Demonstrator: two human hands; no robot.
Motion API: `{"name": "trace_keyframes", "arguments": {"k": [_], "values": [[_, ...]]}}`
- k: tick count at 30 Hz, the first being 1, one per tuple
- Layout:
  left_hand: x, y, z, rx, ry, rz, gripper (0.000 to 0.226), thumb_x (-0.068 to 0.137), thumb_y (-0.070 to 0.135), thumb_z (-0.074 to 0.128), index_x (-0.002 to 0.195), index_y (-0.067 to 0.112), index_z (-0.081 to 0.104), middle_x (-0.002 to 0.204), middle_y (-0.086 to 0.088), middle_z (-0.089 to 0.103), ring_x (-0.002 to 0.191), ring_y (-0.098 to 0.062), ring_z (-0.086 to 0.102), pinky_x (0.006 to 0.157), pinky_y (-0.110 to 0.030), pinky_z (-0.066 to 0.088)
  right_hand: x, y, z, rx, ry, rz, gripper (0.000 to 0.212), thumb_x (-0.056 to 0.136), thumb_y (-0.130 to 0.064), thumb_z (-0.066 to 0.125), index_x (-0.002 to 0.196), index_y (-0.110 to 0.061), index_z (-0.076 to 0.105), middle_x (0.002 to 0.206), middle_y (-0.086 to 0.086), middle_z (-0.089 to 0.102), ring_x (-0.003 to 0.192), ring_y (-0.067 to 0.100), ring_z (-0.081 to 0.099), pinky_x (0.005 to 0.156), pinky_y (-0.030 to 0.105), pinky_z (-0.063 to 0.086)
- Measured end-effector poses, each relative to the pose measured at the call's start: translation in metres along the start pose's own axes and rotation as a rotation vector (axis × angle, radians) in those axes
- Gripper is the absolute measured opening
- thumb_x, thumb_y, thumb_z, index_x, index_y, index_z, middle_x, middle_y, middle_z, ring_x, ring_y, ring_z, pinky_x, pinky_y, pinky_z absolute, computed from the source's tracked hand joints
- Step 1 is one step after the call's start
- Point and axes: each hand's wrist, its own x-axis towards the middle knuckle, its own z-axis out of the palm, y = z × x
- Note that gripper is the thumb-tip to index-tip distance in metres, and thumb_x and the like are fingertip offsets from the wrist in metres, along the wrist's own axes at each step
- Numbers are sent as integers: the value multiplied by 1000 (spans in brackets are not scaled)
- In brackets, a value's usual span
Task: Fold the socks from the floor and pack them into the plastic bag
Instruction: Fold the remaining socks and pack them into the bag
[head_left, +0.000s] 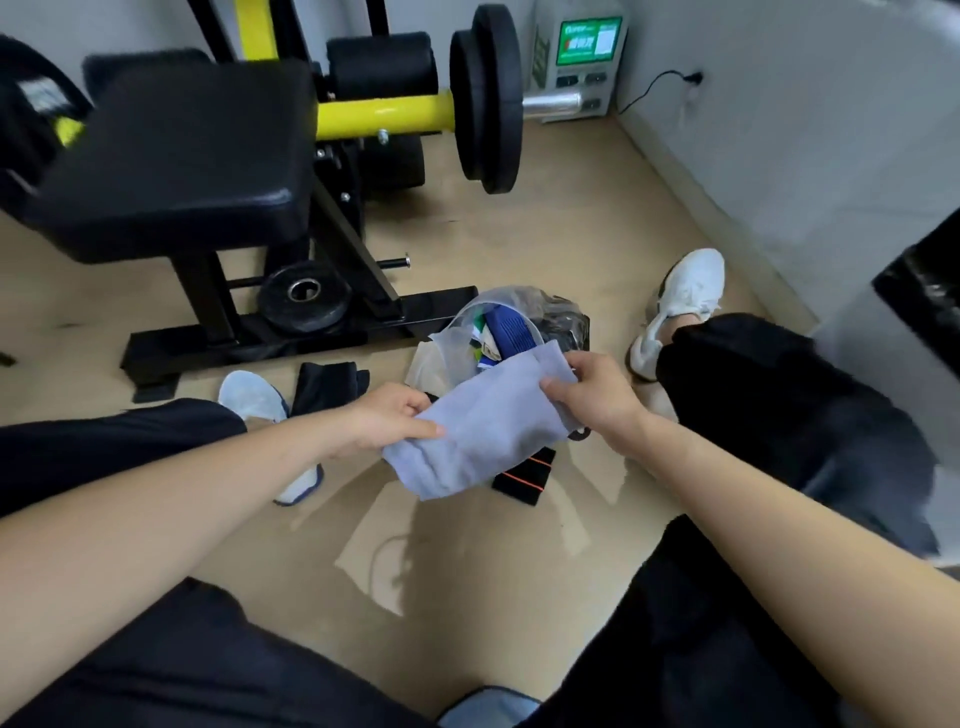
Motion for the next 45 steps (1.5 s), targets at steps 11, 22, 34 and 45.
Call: {"name": "trace_keyframes", "arguments": {"k": [11,22,34,45], "values": [[0,-14,8,-61,164,-110,23,89,19,75,76,8,59,59,5,46,59,-9,41,52,-21,29,-2,37,32,290,41,6,11,93,-19,65,99,-11,69,96,14,73,82,22,67,77,48,58],[18,-5,49,-451,87,-178,24,88,16,76,109,8,72,101,-11,71,91,-20,65,76,-32,50,-17,51,51,167,-61,-47,40,89,-40,67,76,-2,63,66,0,57,62,11,50,58,30,41],[13,18,71,-733,154,-166,19,98,15,62,112,3,67,101,-19,72,87,-23,71,60,-28,59,-45,40,76,170,-263,-136,13,91,-29,69,92,-17,71,76,-2,70,70,8,64,65,26,56],[9,15,65,-232,333,112,21,84,25,74,104,25,68,99,-2,65,80,-10,64,70,-25,52,-27,50,57,-43,-240,-191,26,88,-18,71,71,-29,54,64,-10,51,60,7,42,59,28,34]]}}
